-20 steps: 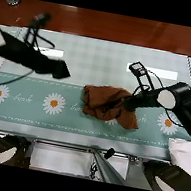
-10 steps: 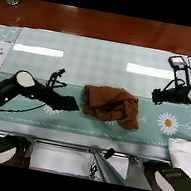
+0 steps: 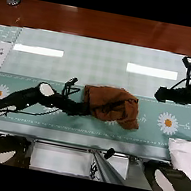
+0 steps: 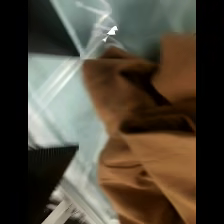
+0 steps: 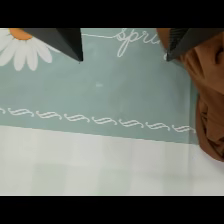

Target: Fold the shirts.

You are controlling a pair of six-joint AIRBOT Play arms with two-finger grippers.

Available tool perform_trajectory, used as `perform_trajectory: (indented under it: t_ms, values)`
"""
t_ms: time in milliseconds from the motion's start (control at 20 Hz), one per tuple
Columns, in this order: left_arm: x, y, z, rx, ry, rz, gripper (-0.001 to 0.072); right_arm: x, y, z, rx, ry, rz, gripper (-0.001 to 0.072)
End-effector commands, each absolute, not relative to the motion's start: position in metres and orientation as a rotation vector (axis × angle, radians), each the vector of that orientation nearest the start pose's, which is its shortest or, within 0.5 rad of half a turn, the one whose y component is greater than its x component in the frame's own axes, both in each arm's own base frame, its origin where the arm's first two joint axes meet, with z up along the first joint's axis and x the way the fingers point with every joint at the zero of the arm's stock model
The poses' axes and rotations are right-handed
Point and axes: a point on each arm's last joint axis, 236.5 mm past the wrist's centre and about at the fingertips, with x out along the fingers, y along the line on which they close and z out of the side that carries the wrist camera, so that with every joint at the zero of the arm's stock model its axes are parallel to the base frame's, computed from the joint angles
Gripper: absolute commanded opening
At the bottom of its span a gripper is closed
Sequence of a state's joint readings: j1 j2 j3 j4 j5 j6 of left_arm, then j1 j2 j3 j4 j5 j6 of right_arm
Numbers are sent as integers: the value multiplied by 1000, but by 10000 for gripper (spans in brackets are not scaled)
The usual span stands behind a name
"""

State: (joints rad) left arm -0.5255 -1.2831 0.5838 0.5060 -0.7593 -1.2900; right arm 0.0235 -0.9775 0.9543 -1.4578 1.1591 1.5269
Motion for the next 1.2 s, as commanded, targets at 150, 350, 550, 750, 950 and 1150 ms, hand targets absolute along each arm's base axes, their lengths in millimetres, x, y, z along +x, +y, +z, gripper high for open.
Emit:
perform_trajectory:
  t_ms: [150,350,550,750,950,1150]
  values:
    - [241,-300,-100,-615,1369,-513,485,322,44,42,108,1185,148,608]
    - [241,-301,-109,-605,1381,-499,169,321,45,42,112,1186,151,608]
    - [233,-303,-108,-566,1394,-548,23,321,58,43,143,1186,200,608]
    - [220,-306,-107,-552,1435,-593,23,312,135,50,326,1218,535,609]
    - [213,-308,-104,-554,1461,-613,23,316,164,34,422,1271,665,610]
    - [212,-308,-101,-558,1462,-621,23,291,175,-16,246,1442,712,610]
